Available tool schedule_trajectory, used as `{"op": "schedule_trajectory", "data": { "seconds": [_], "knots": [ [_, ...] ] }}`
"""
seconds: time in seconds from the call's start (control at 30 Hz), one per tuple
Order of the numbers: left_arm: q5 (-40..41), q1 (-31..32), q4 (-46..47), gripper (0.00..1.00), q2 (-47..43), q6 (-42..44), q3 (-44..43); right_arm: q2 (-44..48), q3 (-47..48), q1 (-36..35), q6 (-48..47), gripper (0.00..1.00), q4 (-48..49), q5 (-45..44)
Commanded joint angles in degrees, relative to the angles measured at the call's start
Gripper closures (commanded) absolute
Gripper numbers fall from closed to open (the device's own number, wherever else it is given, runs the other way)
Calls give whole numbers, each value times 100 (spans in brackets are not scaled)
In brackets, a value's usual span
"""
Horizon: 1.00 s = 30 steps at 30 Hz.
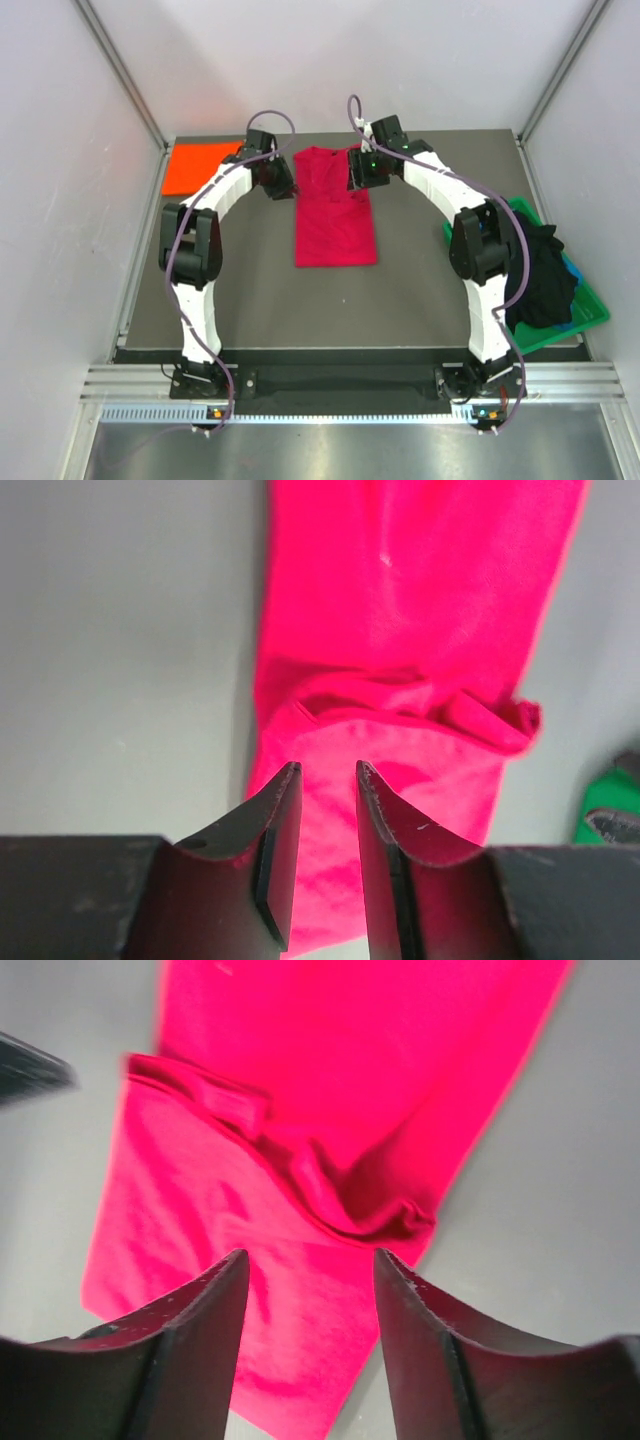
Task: Fold and stack the t-shirts
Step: Fold the tshirt
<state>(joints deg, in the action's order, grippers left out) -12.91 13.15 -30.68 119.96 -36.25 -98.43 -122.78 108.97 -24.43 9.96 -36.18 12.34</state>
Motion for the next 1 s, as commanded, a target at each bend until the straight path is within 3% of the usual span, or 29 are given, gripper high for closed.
{"op": "schedule_trajectory", "data": {
  "seconds": [0.0,0.13,0.2,0.37,0.57,0.97],
  "knots": [
    [-595,-31,648,67,-544,-75,402,-132,441,43,-538,45,42,665],
    [-941,-31,747,68,-343,-111,623,-368,590,139,-951,40,33,865],
    [-1020,-31,817,68,-246,-93,676,-492,766,166,-1652,38,-142,1443],
    [-934,-40,844,70,53,-84,597,-1054,1477,201,-2699,31,-811,1825],
    [-521,-67,712,73,291,4,386,-1248,1601,280,-3175,30,-838,2272],
    [-432,-102,800,74,388,109,386,-1714,1759,272,-3219,38,-697,2721]
  ]
}}
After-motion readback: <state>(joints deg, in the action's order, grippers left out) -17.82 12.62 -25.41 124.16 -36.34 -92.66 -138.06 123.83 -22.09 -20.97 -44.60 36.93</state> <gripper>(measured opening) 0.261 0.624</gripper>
